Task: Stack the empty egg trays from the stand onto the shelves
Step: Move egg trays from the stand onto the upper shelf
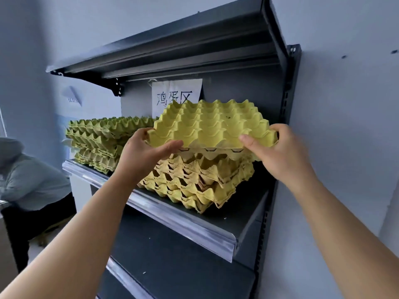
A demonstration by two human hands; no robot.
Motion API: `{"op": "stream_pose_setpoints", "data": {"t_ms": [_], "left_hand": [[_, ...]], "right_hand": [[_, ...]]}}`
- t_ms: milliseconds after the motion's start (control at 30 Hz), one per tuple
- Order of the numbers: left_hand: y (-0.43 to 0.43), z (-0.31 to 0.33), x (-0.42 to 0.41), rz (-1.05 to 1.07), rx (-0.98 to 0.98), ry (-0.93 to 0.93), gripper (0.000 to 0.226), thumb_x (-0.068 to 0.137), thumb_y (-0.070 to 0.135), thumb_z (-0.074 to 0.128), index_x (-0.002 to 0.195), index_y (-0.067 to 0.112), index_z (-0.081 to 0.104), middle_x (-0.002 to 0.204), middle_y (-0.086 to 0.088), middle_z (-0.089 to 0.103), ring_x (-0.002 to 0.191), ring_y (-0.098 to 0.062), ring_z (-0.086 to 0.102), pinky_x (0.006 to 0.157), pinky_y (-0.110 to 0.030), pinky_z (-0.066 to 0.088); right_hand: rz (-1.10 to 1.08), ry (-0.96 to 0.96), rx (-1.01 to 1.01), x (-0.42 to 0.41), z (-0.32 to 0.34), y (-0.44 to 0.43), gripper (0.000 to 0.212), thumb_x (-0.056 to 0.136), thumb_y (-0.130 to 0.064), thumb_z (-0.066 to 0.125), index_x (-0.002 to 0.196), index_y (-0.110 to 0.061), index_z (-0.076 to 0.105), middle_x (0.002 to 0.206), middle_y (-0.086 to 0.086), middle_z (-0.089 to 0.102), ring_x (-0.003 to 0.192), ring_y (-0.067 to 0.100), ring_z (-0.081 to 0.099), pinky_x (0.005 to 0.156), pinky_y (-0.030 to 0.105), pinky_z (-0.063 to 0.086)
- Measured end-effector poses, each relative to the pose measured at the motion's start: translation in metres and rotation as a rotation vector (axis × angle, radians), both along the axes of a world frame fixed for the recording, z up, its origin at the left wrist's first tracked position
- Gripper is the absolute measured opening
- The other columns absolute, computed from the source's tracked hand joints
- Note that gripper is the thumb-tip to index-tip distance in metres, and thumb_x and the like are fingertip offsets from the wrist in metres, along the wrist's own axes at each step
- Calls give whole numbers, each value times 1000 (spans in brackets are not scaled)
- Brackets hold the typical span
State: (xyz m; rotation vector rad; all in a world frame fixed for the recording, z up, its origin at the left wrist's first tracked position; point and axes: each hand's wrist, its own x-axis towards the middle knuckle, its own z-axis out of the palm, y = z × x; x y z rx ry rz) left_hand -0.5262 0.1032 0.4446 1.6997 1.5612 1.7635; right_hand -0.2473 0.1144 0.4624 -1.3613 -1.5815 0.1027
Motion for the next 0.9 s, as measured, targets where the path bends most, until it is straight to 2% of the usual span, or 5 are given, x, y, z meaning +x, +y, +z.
{"op": "stream_pose_setpoints", "data": {"t_ms": [267, 400, 633, 767, 900], "left_hand": [[53, 0, -53, -46, -10, -63, 116, 44, 72, 74, 138, 11, 46, 87, 7, 67, 86, -5, 63, 72, -17, 43], [78, 1, -79, -170, -27, -90, 138, 28, 86, 71, 140, 10, 42, 99, -5, 72, 90, -15, 67, 90, -36, 51], [119, 0, -112, -359, -91, -112, 115, 51, 63, 77, 142, 5, 38, 78, -4, 73, 81, -10, 67, 83, -28, 47], [135, -4, -123, -437, -132, -109, 106, 55, 55, 77, 142, 7, 41, 77, -4, 73, 75, -12, 70, 59, -13, 47], [151, -11, -128, -489, -141, -102, 105, 56, 57, 77, 142, 8, 42, 73, 1, 74, 79, -12, 71, 77, -25, 50]], "right_hand": [[-113, -66, -45, -51, 4, 22, 105, 50, -95, 42, 131, -28, 39, 116, 9, 52, 109, 30, 50, 90, 48, 47], [-180, -74, -57, -78, 2, 22, 103, 53, -93, 43, 132, -28, 36, 122, 8, 48, 115, 29, 46, 91, 46, 46], [-322, -44, -123, -127, -9, 20, 99, 58, -89, 46, 134, -26, 36, 127, 9, 47, 116, 28, 45, 93, 43, 44], [-418, -73, -179, -147, -15, 19, 97, 61, -88, 44, 135, -25, 35, 129, 11, 47, 118, 29, 45, 93, 43, 44], [-490, -109, -201, -157, -15, 18, 98, 61, -90, 39, 136, -28, 35, 128, 10, 48, 117, 28, 47, 88, 41, 45]]}}
